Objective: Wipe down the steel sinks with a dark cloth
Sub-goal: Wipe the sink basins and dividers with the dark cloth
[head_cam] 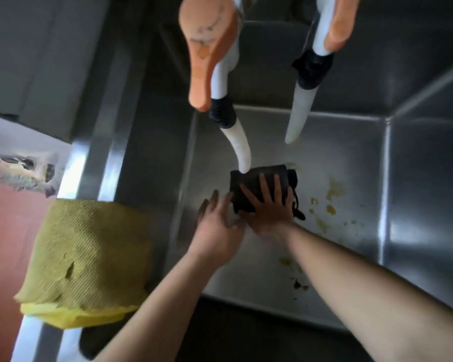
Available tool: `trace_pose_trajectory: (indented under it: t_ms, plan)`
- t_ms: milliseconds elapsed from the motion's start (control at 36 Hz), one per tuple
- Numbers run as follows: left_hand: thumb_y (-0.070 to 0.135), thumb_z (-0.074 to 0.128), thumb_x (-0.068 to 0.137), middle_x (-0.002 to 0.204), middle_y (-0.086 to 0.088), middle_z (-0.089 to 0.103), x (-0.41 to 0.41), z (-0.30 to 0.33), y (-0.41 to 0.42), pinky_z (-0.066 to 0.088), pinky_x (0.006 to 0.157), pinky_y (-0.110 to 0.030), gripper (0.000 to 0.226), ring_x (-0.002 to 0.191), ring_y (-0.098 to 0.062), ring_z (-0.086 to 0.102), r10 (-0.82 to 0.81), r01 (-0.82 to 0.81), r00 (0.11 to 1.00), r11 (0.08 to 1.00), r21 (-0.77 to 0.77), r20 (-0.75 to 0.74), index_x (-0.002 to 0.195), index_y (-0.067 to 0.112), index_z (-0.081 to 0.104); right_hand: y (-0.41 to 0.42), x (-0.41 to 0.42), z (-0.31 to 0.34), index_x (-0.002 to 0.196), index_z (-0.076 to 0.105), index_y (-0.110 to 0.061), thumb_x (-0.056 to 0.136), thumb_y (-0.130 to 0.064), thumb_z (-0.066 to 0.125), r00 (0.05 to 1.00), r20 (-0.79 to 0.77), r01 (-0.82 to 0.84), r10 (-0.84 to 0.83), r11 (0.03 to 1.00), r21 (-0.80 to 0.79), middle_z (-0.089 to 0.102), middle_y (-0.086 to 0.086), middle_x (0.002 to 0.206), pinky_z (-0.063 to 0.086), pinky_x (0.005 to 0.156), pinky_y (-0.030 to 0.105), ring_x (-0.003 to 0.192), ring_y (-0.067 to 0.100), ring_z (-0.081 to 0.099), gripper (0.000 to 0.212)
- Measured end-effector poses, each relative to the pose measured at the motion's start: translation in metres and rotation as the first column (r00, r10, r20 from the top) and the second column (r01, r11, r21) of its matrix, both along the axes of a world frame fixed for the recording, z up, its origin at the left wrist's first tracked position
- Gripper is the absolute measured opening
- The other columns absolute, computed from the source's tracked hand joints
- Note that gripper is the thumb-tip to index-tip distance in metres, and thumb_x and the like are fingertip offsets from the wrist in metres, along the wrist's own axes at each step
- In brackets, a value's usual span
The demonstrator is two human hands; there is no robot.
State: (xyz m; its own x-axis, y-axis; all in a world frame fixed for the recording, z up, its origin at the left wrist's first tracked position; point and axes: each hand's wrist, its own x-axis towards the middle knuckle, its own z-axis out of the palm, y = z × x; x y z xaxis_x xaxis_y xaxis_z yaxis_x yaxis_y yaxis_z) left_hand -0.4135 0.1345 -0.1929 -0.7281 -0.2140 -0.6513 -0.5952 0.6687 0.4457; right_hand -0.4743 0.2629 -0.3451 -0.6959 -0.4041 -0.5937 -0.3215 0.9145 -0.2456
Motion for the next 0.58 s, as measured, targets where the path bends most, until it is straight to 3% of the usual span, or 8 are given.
trace_pose_trajectory:
  t_ms: [56,111,222,278,333,417,500,583]
  plan:
    - [0.040,0.051,0.095,0.165,0.010,0.006,0.021,0.038,0.005,0.005,0.122,-0.036,0.063,0.151,-0.012,-0.003,-0.073,0.072,0.991,0.997,-0.017,-0.108,0.152,0.043,0.023,-0.003,-0.019,0.005,0.147,-0.013,-0.057,0.091,-0.076,0.022,1.000,0.002,-0.024,0.024,1.000,-0.020,-0.029,-0.001,0.162,-0.016,0.115,0.063,0.144,0.033,-0.036,0.069]
    - [0.047,0.045,0.090,0.164,0.016,0.006,0.043,0.070,0.000,0.002,0.123,-0.038,0.063,0.151,-0.008,-0.005,-0.156,0.120,0.960,0.979,-0.162,-0.231,0.150,0.046,0.026,-0.015,-0.052,0.015,0.150,-0.007,-0.056,0.092,-0.075,0.023,0.999,0.045,0.004,-0.002,0.999,-0.038,-0.026,-0.002,0.163,-0.016,0.115,0.062,0.144,0.031,-0.036,0.068]
    - [0.041,0.050,0.087,0.166,0.002,0.003,0.079,0.110,-0.042,0.012,0.119,-0.055,0.070,0.153,-0.025,0.000,-0.212,-0.005,0.861,0.906,-0.423,-0.463,0.153,0.033,0.029,-0.040,-0.099,0.042,0.155,0.001,-0.047,0.094,-0.069,0.039,0.998,0.027,0.057,-0.055,0.997,-0.057,-0.020,0.000,0.165,-0.008,0.119,0.061,0.149,0.034,-0.024,0.076]
    - [0.045,0.049,0.091,0.166,0.004,-0.005,0.094,0.117,-0.073,0.005,0.119,-0.055,0.071,0.152,-0.024,-0.006,-0.202,-0.068,0.874,0.850,-0.523,-0.442,0.155,0.035,0.021,-0.047,-0.100,0.044,0.158,0.004,-0.039,0.094,-0.061,0.049,0.986,0.082,0.159,-0.147,0.973,-0.167,-0.017,0.005,0.165,-0.008,0.117,0.061,0.150,0.036,-0.018,0.081]
    - [0.053,0.040,0.093,0.165,0.008,-0.007,0.103,0.116,-0.104,0.001,0.120,-0.053,0.068,0.152,-0.020,-0.009,-0.180,-0.063,0.924,0.799,-0.598,-0.337,0.155,0.042,0.015,-0.059,-0.093,0.038,0.158,-0.002,-0.037,0.093,-0.064,0.049,0.974,0.130,0.206,-0.187,0.965,-0.161,-0.017,0.008,0.165,-0.011,0.116,0.057,0.150,0.038,-0.016,0.087]
    - [0.060,0.029,0.095,0.166,0.005,-0.004,0.109,0.101,-0.132,0.006,0.121,-0.055,0.064,0.152,-0.023,-0.004,-0.144,0.000,0.973,0.784,-0.621,-0.181,0.154,0.044,0.012,-0.074,-0.064,0.023,0.152,-0.009,-0.052,0.092,-0.073,0.035,0.997,0.077,-0.006,0.009,0.999,-0.037,-0.024,0.005,0.163,-0.010,0.115,0.057,0.149,0.041,-0.021,0.078]
    - [0.056,0.032,0.095,0.166,-0.001,0.005,0.112,0.085,-0.138,0.013,0.120,-0.050,0.064,0.152,-0.028,0.005,-0.170,-0.011,0.961,0.761,-0.649,-0.216,0.155,0.037,0.020,-0.068,-0.007,0.011,0.148,-0.014,-0.058,0.085,-0.080,0.029,0.984,0.042,-0.175,0.175,0.985,-0.001,-0.027,0.002,0.163,-0.010,0.114,0.068,0.146,0.039,-0.029,0.079]
    - [0.053,0.037,0.094,0.165,-0.002,0.011,0.115,0.073,-0.137,0.016,0.120,-0.050,0.064,0.152,-0.029,0.009,-0.196,-0.052,0.941,0.723,-0.689,-0.277,0.155,0.036,0.024,-0.052,0.064,0.007,0.147,-0.016,-0.057,0.088,-0.076,0.027,0.948,0.036,-0.317,0.317,0.948,0.010,-0.026,0.002,0.164,-0.011,0.114,0.067,0.144,0.038,-0.033,0.075]
